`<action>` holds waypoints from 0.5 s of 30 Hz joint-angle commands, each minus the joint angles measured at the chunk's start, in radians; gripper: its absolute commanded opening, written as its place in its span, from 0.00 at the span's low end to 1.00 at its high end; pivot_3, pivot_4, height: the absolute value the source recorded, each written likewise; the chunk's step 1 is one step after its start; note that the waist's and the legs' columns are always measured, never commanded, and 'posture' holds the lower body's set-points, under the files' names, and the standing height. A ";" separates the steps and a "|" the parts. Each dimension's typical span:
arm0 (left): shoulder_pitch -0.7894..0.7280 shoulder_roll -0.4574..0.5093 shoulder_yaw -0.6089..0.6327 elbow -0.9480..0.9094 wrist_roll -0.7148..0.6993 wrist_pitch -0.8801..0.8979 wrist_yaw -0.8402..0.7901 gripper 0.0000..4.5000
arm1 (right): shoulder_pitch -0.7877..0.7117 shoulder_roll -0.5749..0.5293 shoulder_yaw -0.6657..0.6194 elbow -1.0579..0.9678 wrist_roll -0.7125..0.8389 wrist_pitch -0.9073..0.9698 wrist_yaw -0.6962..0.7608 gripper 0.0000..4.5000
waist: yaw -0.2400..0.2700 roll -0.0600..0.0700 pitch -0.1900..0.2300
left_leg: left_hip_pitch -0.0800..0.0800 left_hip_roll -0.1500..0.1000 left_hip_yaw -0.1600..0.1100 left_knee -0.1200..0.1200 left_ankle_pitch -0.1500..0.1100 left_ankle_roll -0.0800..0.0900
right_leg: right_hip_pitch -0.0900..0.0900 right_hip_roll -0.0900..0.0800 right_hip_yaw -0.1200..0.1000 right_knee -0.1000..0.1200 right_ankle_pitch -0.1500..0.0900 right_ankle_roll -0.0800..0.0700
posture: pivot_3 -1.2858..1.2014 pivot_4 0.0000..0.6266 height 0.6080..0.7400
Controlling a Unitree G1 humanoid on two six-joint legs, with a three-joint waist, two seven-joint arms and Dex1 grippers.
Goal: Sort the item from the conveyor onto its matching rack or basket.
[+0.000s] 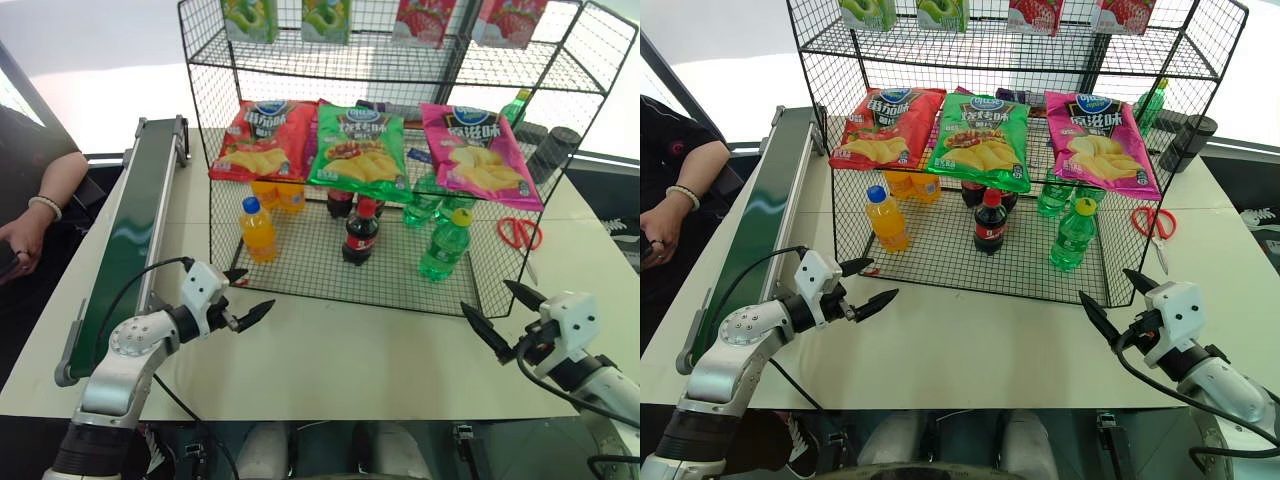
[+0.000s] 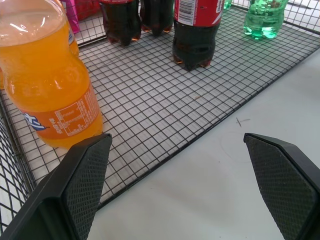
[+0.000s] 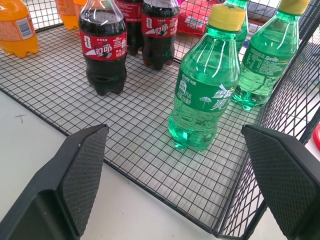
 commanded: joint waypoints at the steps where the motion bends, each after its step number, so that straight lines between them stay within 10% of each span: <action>1: 0.000 0.013 0.017 -0.029 -0.004 -0.015 -0.011 1.00 | -0.001 0.000 -0.015 -0.023 0.011 -0.011 -0.002 0.99 | 0.000 0.000 0.000 | 0.000 0.000 0.000 0.000 0.000 0.000 | 0.000 0.000 0.000 0.000 0.000 0.000 | 0.52 0.24 0.94; 15: -0.006 0.010 0.023 -0.032 -0.009 0.002 -0.002 1.00 | 0.000 0.001 -0.013 -0.028 0.011 -0.008 -0.005 0.99 | 0.000 0.000 0.000 | 0.000 0.000 0.000 0.000 0.000 0.000 | 0.000 0.000 0.000 0.000 0.000 0.000 | 0.52 0.24 0.94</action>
